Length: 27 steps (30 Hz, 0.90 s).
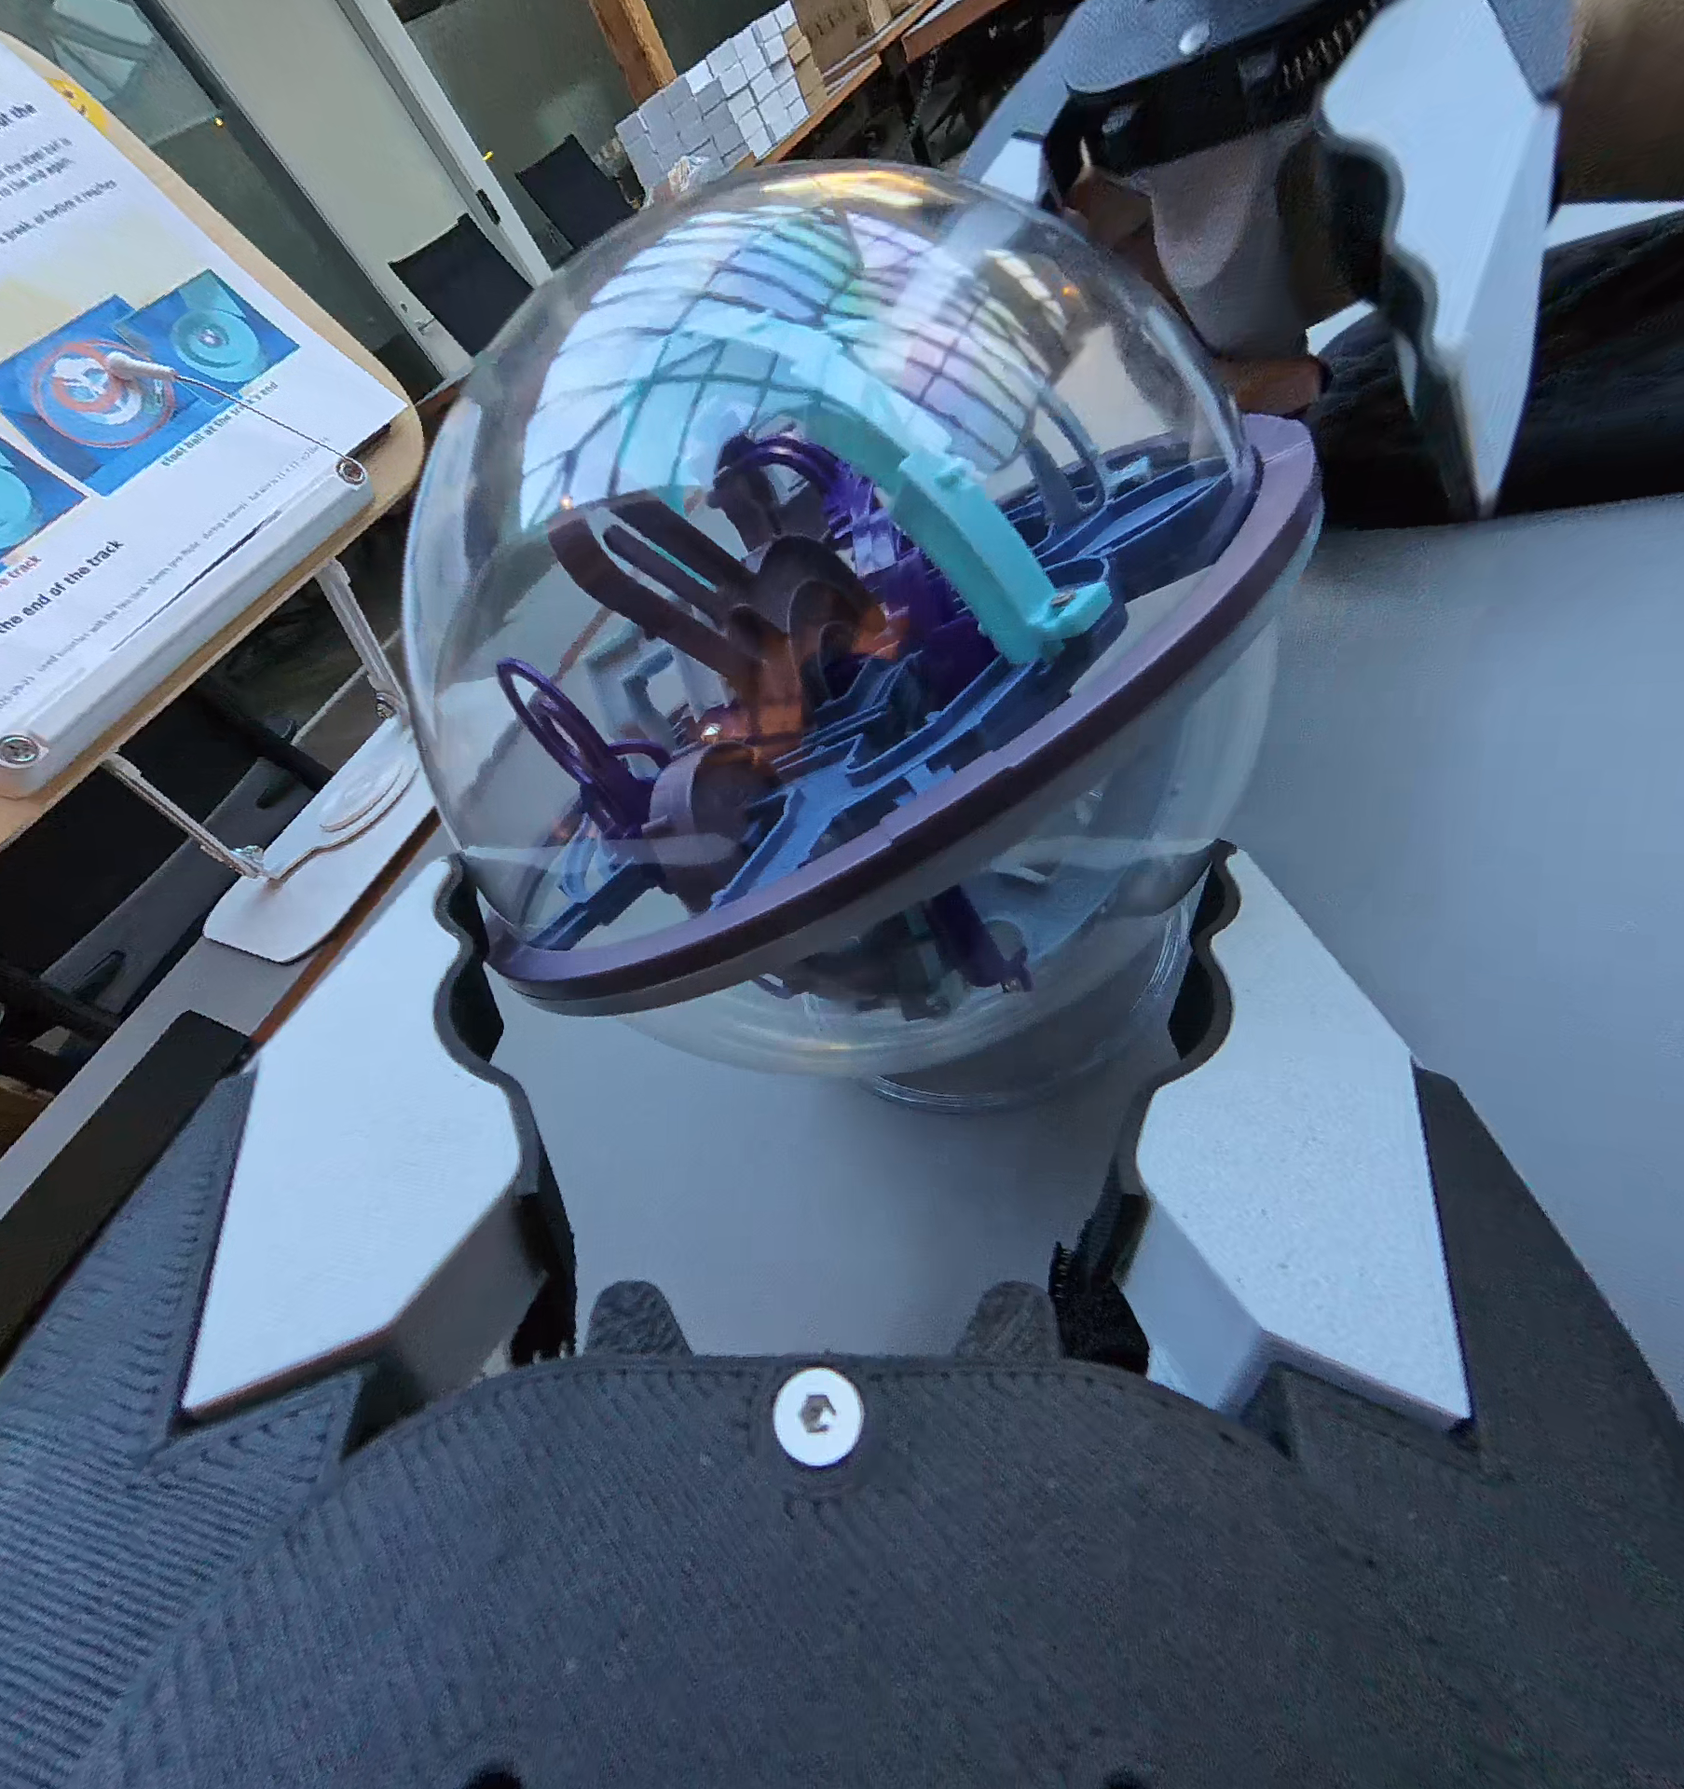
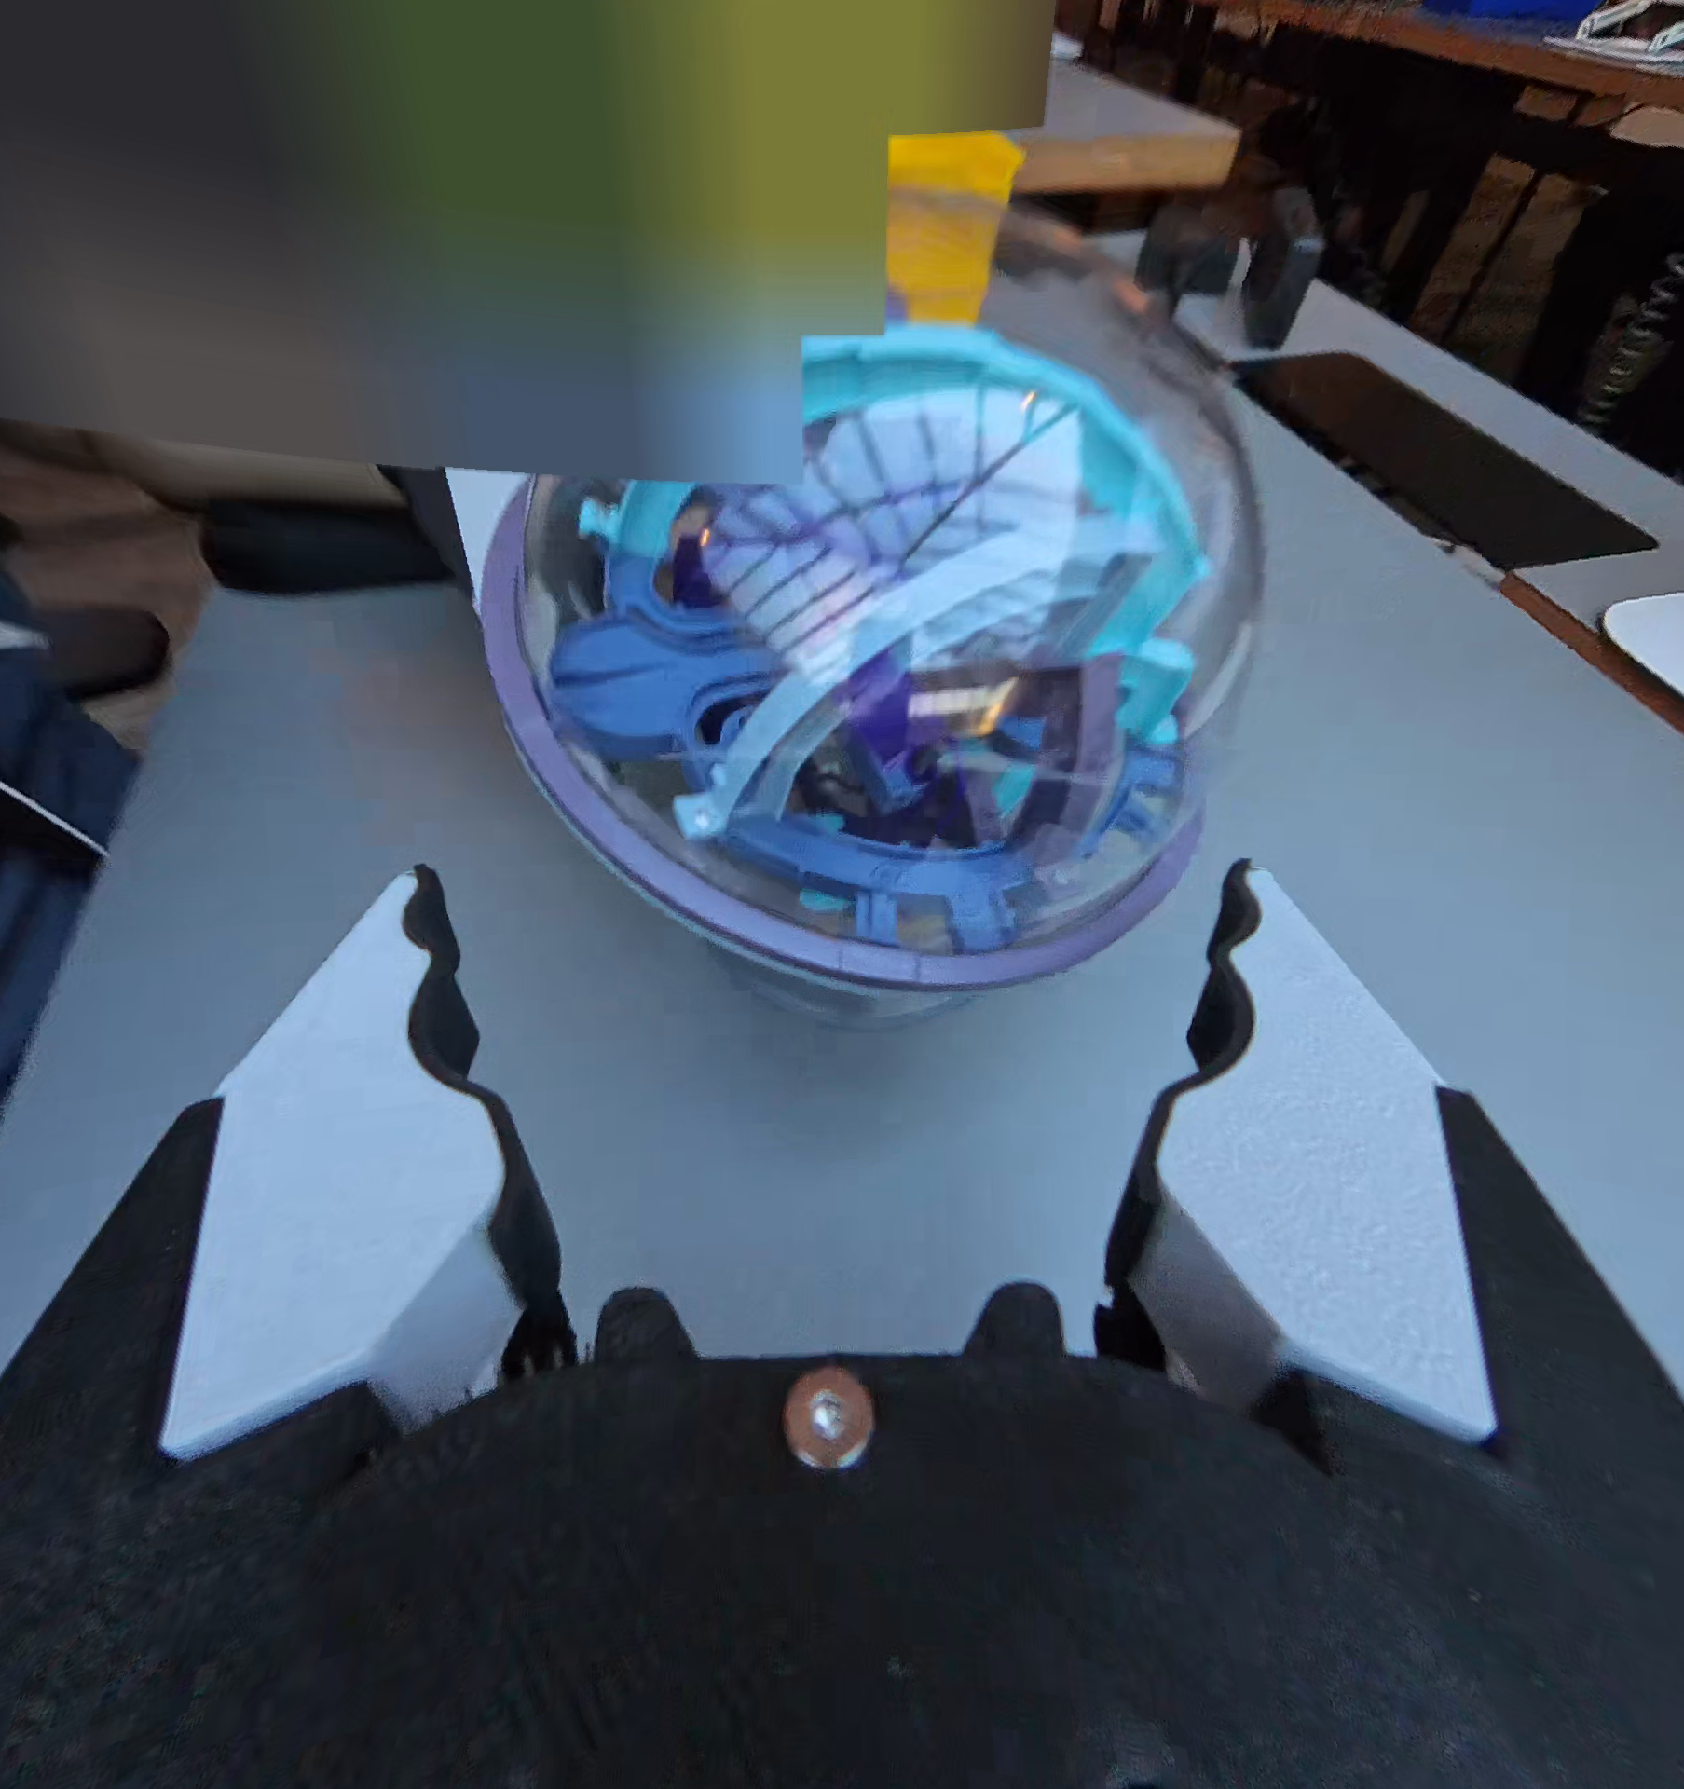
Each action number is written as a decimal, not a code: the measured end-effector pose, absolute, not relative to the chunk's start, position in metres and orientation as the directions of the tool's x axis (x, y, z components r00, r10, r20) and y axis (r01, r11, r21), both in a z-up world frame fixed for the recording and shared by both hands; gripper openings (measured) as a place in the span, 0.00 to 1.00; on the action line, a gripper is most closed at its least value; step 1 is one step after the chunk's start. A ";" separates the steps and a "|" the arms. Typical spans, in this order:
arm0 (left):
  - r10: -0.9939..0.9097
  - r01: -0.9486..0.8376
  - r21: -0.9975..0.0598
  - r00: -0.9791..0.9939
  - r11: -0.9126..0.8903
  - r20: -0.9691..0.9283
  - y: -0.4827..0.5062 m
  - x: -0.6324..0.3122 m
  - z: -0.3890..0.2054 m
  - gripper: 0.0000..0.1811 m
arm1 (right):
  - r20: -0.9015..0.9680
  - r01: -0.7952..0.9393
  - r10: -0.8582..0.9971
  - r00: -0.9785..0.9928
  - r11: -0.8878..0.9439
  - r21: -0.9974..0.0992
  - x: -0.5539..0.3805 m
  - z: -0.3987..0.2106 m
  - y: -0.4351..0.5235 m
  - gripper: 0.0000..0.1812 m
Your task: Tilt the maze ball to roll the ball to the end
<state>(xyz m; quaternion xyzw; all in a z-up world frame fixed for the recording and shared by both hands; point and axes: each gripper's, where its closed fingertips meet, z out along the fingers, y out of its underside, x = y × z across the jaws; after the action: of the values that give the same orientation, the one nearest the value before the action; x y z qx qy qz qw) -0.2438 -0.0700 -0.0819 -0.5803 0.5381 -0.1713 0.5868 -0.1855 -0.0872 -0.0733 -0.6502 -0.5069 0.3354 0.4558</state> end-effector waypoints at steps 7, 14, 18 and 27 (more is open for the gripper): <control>-0.825 -0.422 -0.866 0.363 0.268 -0.432 -0.071 -0.244 -0.082 0.78 | -0.067 0.346 0.986 0.155 -0.118 -0.931 -0.205 -0.010 -0.066 0.82; -0.858 -0.391 -0.907 0.399 0.159 -0.323 -0.071 -0.249 -0.084 0.80 | -0.153 0.640 0.986 0.061 -0.156 -0.752 -0.221 -0.034 -0.058 0.84; -0.889 -0.313 -0.950 0.435 -0.002 -0.142 -0.070 -0.265 -0.085 0.79 | -0.141 0.702 0.989 0.045 -0.132 -0.700 -0.222 -0.055 -0.065 0.81; -0.953 -0.362 -0.908 0.282 -0.208 0.106 -0.088 -0.243 -0.113 0.78 | 0.002 0.689 0.999 0.052 -0.034 -0.724 -0.217 -0.059 -0.067 0.81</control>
<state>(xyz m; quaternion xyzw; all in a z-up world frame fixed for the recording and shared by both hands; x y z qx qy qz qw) -0.2434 -0.0882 -0.1131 -0.6883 0.4780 -0.3611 0.4092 -0.2173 -0.0672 -0.0595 -0.6664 -0.6332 0.2704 0.2862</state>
